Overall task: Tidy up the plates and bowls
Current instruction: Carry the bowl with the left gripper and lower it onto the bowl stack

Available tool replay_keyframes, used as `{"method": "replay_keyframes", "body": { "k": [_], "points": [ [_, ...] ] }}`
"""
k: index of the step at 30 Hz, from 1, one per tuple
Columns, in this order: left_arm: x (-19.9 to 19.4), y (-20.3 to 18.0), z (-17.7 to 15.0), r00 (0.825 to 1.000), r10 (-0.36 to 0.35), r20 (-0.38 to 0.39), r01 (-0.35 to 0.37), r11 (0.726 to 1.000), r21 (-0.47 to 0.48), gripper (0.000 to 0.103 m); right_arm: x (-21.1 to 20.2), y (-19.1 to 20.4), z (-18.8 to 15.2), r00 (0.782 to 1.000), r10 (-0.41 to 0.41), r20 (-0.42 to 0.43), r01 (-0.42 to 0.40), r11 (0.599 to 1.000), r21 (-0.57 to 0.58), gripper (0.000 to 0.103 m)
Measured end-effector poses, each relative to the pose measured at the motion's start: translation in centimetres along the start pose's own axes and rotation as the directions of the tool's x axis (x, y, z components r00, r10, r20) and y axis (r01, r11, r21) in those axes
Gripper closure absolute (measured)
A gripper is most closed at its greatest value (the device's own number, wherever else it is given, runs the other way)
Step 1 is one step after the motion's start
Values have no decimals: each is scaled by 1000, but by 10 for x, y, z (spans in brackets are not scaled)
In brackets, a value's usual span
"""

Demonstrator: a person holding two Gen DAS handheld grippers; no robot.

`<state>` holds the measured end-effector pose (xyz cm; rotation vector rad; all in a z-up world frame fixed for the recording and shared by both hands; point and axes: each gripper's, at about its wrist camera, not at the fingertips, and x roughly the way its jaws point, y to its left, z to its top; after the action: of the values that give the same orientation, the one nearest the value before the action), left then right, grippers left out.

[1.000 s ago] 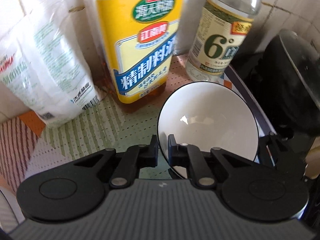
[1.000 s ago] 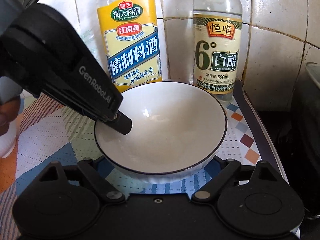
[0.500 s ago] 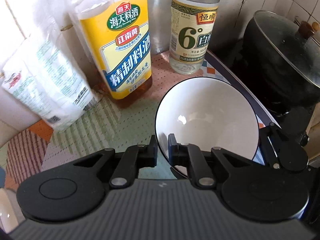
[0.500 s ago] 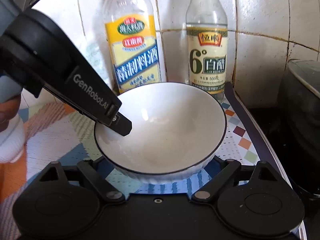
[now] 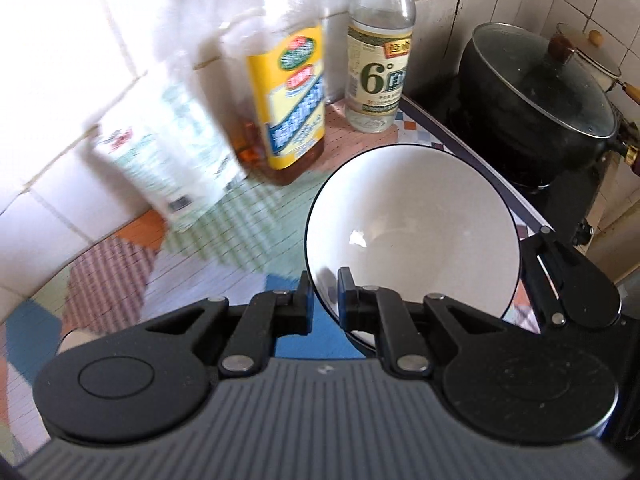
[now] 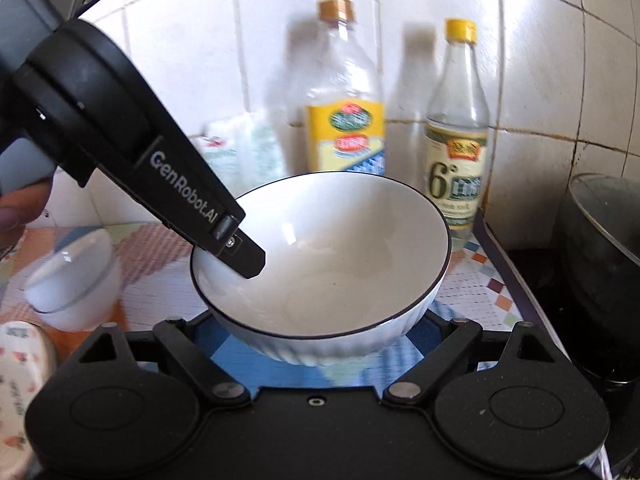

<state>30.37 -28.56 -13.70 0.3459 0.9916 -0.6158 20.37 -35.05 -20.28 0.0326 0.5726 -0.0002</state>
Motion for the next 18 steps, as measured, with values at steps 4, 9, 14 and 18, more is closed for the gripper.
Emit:
{"method": "replay_keyframes", "body": {
  "k": [4, 9, 14, 18],
  "points": [
    [-25, 22, -17, 1000, 14, 15, -13, 999, -36, 93, -5, 28, 9, 1000, 10, 5, -10, 1000, -29, 9],
    [-59, 56, -36, 998, 43, 45, -39, 995, -92, 93, -9, 67, 23, 998, 48, 29, -46, 996, -82, 9],
    [-86, 94, -53, 994, 96, 49, -88, 984, -154, 93, -2, 106, 40, 993, 116, 36, -110, 984, -143, 9],
    [-99, 127, -64, 991, 127, 34, -116, 967, -229, 93, 4, 139, 49, 984, 179, 19, -173, 969, -177, 9]
  ]
}}
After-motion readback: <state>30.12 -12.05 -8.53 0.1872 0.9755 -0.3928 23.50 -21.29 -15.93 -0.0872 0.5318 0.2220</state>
